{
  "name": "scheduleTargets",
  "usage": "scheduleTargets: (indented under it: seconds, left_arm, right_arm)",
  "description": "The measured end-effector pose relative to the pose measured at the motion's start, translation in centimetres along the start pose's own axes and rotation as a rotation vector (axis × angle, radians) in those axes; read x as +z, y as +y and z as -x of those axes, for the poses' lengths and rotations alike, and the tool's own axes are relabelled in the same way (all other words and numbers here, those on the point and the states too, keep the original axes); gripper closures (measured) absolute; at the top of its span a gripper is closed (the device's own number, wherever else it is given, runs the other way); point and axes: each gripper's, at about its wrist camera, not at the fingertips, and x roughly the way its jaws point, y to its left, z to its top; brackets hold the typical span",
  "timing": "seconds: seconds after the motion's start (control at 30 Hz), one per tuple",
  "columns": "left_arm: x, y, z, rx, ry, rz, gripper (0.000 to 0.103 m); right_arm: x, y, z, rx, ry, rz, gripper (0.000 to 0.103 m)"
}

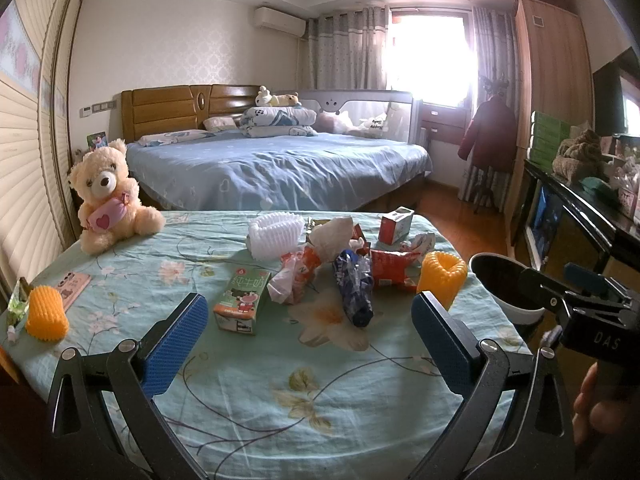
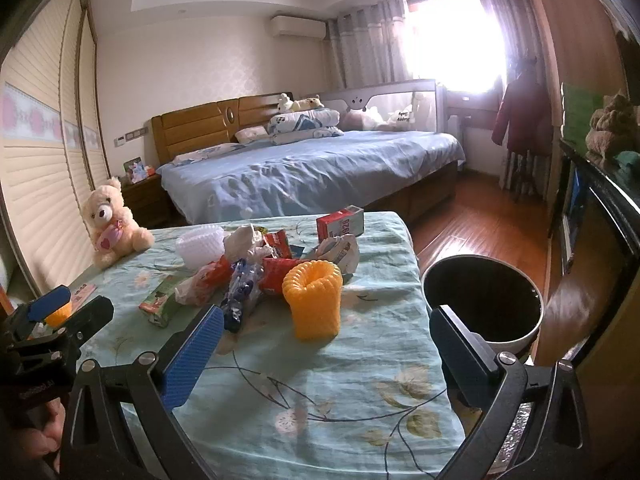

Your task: Collect trash

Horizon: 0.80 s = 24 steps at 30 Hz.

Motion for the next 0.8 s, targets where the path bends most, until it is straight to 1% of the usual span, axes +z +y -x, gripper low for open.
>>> scheduleTargets:
  seconds: [0.53,0.8]
  left_arm:
    - [0.08,-0.08,0.04,0.000,0.003,0.000,0.000]
    - [-0.51,0.51,-0.56,0.002,0.019,0.011,0.000]
  right_arm:
    - [-0.19,0.04,-0.20,0.015,0.013,-0.006,0.000]
    - [-0.24,-0.27,-0.85,0.024,0.033,-0.021,0.000]
